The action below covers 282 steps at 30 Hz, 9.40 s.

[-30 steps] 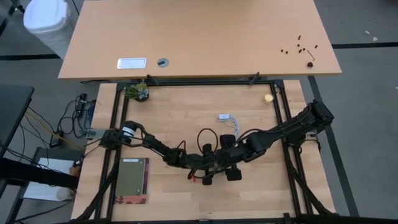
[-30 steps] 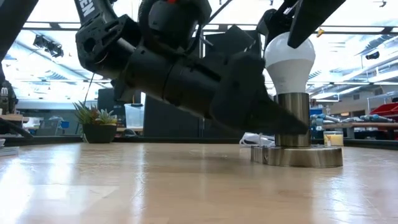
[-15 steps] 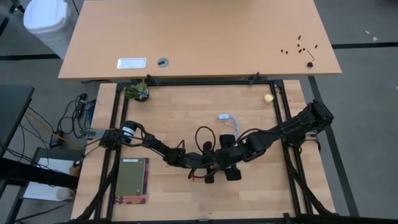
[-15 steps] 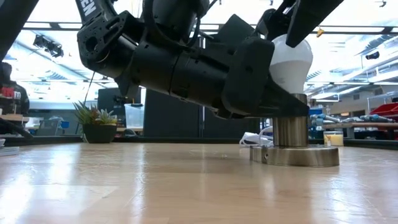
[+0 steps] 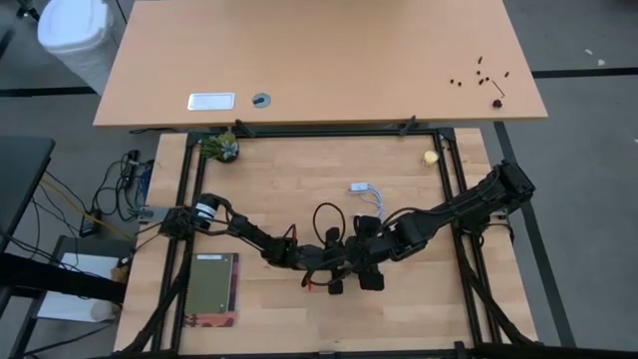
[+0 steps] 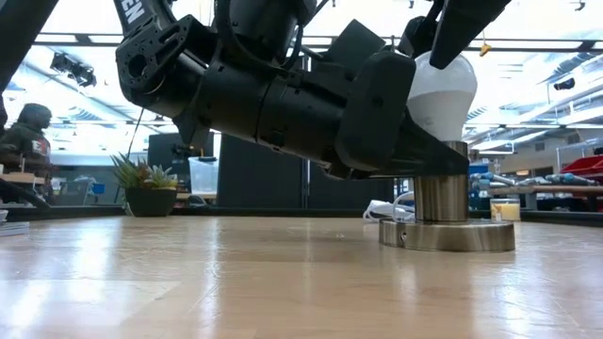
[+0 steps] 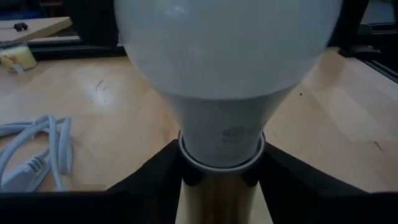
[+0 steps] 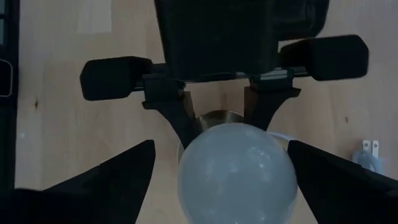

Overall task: Screw lightbulb
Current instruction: Remove the lightbulb from the lamp

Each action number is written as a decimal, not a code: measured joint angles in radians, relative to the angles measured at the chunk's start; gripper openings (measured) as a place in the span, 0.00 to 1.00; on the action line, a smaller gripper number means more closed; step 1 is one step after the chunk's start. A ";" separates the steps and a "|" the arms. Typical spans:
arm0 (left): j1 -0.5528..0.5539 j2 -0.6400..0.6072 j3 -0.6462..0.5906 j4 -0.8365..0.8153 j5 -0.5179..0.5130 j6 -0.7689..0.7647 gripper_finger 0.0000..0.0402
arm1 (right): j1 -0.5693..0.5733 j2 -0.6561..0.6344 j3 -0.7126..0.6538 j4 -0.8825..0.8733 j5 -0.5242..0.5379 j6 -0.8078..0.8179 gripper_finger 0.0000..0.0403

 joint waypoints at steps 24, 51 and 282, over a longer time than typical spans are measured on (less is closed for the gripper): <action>0.000 0.000 -0.001 -0.003 -0.002 -0.046 0.46 | 0.008 0.140 0.088 -0.058 0.013 -0.082 0.92; 0.002 -0.001 -0.001 -0.004 0.042 -0.040 0.47 | 0.010 0.163 0.089 -0.123 0.005 -0.436 0.72; 0.000 0.000 -0.002 -0.014 0.060 -0.107 0.47 | -0.028 0.180 0.171 -0.220 -0.123 -0.594 0.65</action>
